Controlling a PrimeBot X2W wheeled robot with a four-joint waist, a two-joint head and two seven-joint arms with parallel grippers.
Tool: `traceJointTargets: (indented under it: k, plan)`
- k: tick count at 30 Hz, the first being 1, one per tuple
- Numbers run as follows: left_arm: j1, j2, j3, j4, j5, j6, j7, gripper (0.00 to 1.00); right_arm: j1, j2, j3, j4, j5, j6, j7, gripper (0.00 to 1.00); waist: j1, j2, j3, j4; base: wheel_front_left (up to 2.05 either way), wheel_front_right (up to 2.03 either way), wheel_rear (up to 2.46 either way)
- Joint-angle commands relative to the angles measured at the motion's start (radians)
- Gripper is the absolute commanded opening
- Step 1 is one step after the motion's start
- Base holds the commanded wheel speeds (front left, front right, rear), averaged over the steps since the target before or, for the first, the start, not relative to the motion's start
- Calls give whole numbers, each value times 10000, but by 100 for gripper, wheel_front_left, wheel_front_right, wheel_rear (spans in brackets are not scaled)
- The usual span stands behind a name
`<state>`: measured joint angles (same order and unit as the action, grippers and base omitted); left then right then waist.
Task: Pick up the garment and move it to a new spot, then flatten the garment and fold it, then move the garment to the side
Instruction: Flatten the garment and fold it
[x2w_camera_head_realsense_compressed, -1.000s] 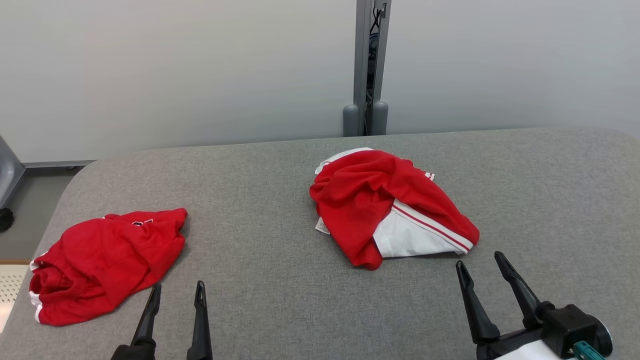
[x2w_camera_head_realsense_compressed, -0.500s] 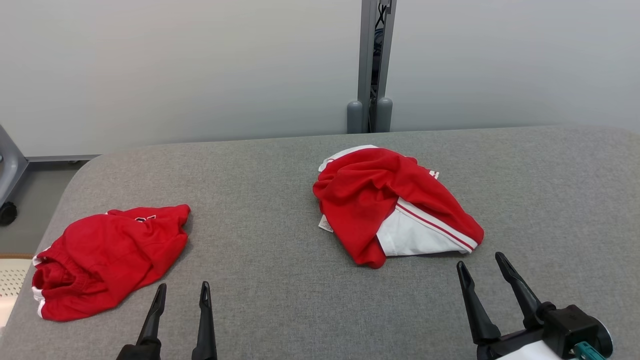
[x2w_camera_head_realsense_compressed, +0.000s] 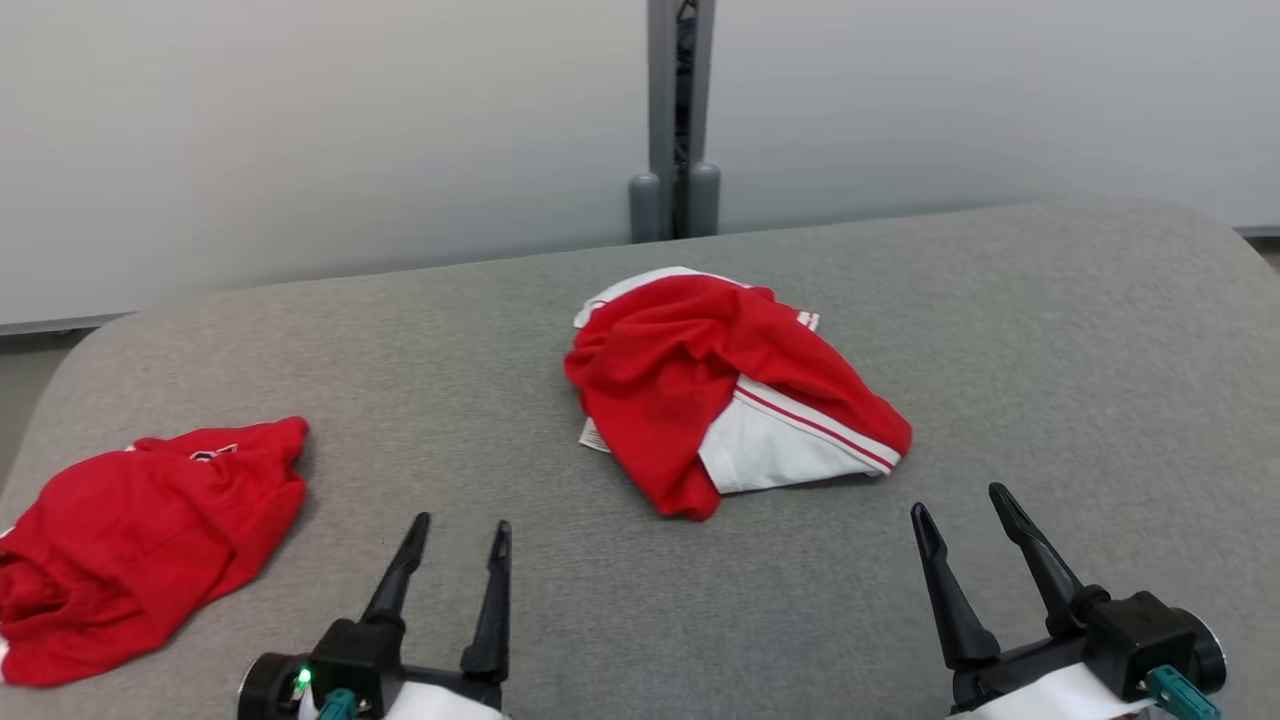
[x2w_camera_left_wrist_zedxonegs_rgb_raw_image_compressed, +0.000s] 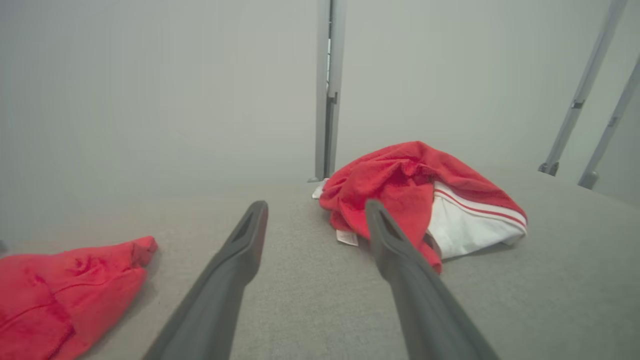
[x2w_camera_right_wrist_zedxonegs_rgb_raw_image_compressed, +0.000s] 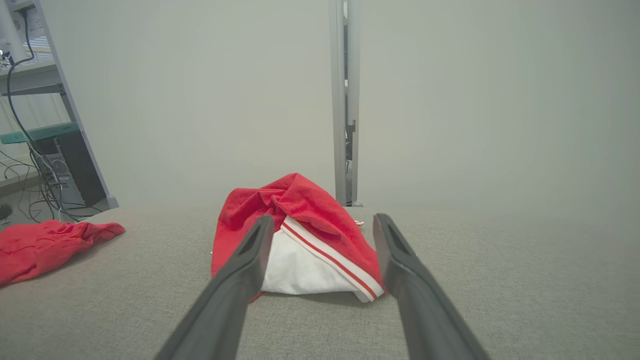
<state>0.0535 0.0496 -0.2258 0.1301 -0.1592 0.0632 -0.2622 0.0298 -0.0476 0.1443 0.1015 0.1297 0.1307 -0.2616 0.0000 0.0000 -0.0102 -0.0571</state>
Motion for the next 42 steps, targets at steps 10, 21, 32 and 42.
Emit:
traceJointTargets:
  k: [10,21,32,42]
  plan:
    - [-2901,32,-1817,2196,-675,-1009,-18,100,-544,-53,-79,-73,-96,1,-63,100,0,0,1039,-1578,0,0,0]
    - [-5499,36,-3499,4357,-2194,-1051,641,100,-1094,-52,-86,-150,124,1,-63,100,0,0,1997,-2416,0,0,0]
    - [-7003,24,-4367,6103,-3100,-206,742,100,-1416,-53,-143,-213,204,1,-63,100,0,0,2513,-2603,0,0,0]
    - [-7930,29,-5435,7026,-3931,-29,947,74,-1684,-53,-19,-230,294,1,-63,100,0,0,2792,-2784,0,0,0]
